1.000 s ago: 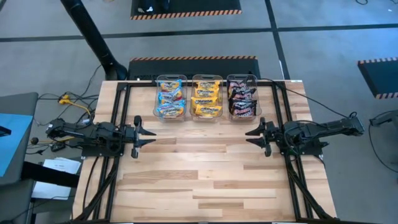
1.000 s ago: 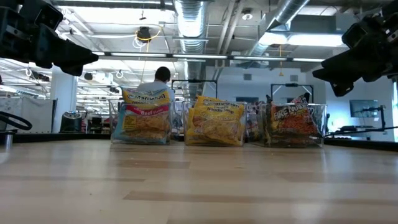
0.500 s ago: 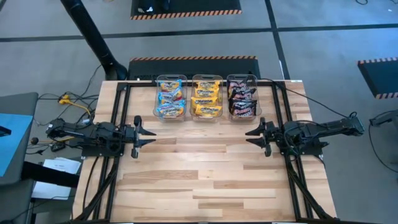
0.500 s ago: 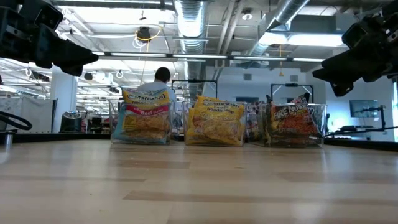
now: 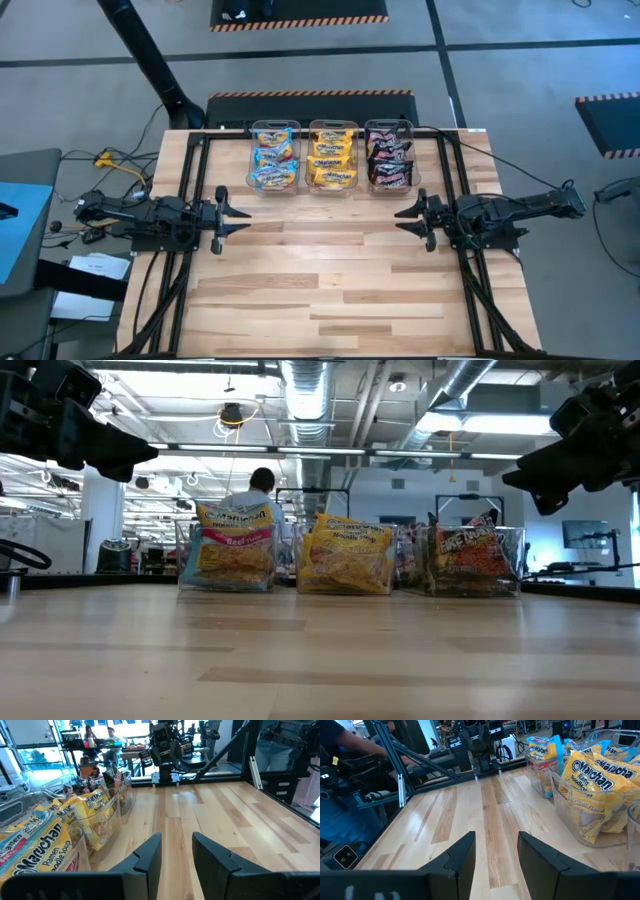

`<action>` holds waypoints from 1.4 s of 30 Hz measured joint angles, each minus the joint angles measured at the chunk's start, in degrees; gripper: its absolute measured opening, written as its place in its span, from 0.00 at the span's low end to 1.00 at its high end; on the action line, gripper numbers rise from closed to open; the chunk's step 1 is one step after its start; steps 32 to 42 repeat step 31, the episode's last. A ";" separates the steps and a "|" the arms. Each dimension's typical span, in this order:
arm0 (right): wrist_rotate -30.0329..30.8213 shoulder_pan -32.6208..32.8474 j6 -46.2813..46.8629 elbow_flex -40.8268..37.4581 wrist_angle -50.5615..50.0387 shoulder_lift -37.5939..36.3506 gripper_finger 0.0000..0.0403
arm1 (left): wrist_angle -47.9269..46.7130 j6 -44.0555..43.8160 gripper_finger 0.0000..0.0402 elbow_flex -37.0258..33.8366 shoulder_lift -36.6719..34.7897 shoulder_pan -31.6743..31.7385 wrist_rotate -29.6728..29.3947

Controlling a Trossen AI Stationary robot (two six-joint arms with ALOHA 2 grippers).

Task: Sort Maruchan noodles
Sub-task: Return to Home Position

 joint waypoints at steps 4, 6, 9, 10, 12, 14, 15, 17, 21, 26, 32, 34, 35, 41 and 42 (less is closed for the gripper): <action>0.00 0.00 0.00 0.00 0.00 0.00 0.42 | 0.00 -0.02 0.24 0.00 0.00 0.00 0.01; -0.02 0.00 0.00 0.00 0.00 0.00 0.42 | 0.00 -0.02 0.24 0.00 0.00 0.00 0.00; 0.00 0.00 0.00 -0.02 0.00 0.00 0.42 | 0.01 -0.01 0.24 0.00 -0.69 0.04 0.02; 0.00 0.00 0.00 -0.02 0.00 0.00 0.42 | 0.02 0.00 0.24 0.00 -0.85 0.04 0.00; 0.00 0.00 0.00 -0.04 0.00 0.00 0.42 | 0.00 0.00 0.24 0.00 -0.79 0.04 0.00; 0.00 0.00 0.00 -0.04 0.00 0.00 0.42 | 0.01 0.00 0.24 0.00 -0.72 0.04 0.02; 0.00 0.00 0.00 -0.04 0.00 0.00 0.42 | 0.00 -0.02 0.24 0.00 -0.72 0.04 0.00; 0.00 0.00 0.00 -0.04 0.00 0.00 0.42 | 0.00 0.00 0.24 0.00 -0.70 0.04 0.02; 0.00 0.00 0.00 -0.04 0.00 0.00 0.42 | 0.00 0.00 0.24 0.00 -0.70 0.04 0.02; 0.00 0.00 0.00 -0.04 0.00 -0.01 0.42 | 0.00 0.00 0.24 0.00 -0.70 0.04 0.02; 0.00 0.00 0.01 -0.04 0.00 0.00 0.42 | 0.00 0.00 0.24 0.00 -0.70 0.04 0.02; 0.00 0.00 0.01 -0.04 0.00 0.00 0.42 | 0.00 0.00 0.24 0.00 -0.70 0.04 0.02; 0.00 0.00 0.01 -0.04 0.00 0.00 0.42 | 0.00 0.00 0.24 0.00 -0.70 0.04 0.02; 0.00 0.00 0.01 -0.04 0.00 0.00 0.42 | 0.00 0.00 0.24 0.00 -0.70 0.04 0.02; 0.00 0.00 0.01 -0.04 0.00 0.00 0.42 | 0.00 0.00 0.24 0.00 -0.70 0.04 0.02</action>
